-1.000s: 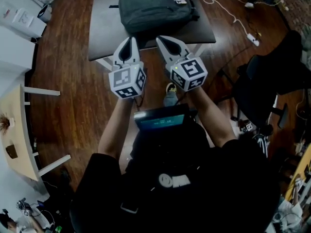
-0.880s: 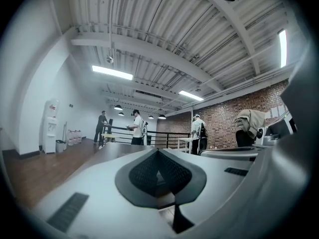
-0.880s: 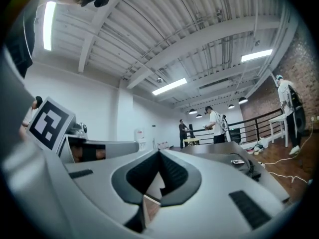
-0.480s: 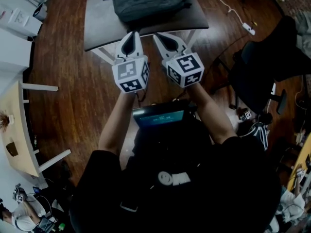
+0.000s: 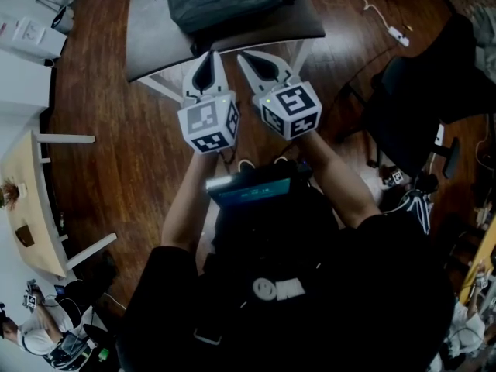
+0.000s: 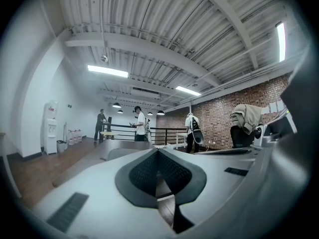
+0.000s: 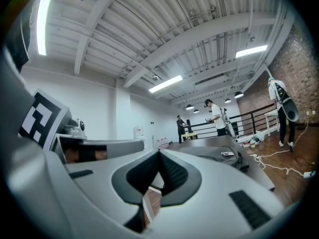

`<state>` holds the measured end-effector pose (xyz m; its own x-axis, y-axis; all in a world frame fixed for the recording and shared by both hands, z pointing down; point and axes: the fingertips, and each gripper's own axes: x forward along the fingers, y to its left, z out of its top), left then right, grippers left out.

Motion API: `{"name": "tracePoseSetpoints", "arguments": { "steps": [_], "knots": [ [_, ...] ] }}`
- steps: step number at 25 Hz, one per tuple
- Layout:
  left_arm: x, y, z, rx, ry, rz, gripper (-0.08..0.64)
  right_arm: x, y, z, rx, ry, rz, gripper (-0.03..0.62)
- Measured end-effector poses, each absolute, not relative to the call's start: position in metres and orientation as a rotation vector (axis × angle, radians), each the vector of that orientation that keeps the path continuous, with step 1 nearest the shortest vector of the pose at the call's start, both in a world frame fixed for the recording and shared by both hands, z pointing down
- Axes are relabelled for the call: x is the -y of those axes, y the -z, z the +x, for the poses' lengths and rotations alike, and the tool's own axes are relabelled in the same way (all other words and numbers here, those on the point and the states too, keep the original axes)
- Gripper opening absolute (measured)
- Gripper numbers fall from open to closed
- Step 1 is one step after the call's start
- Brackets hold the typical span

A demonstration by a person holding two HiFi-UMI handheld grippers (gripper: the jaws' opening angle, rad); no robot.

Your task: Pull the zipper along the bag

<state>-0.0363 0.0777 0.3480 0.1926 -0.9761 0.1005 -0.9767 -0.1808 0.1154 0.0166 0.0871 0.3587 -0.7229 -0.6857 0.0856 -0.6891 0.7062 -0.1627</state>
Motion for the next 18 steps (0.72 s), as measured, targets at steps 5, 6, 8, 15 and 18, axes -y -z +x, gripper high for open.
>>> {"name": "tracePoseSetpoints", "arguments": {
  "steps": [5, 6, 8, 15, 18],
  "knots": [
    [-0.082, -0.354, -0.026, 1.889, -0.021, 2.304, 0.005, -0.089, -0.36, 0.023, 2.876, -0.289, 1.153, 0.011],
    [-0.082, -0.354, -0.025, 1.886, -0.02, 2.306, 0.005, -0.088, -0.359, 0.024, 2.873, -0.289, 1.154, 0.011],
    [-0.081, -0.353, -0.023, 1.879, -0.013, 2.308, 0.005, -0.088, -0.359, 0.026, 2.868, -0.287, 1.156, 0.011],
    [-0.079, -0.35, -0.025, 1.886, -0.003, 2.305, 0.005, -0.087, -0.354, 0.021, 2.875, -0.262, 1.14, 0.011],
    [-0.078, -0.345, -0.05, 1.883, 0.003, 2.301, 0.005, -0.085, -0.349, -0.004, 2.867, -0.254, 1.141, 0.011]
  ]
}}
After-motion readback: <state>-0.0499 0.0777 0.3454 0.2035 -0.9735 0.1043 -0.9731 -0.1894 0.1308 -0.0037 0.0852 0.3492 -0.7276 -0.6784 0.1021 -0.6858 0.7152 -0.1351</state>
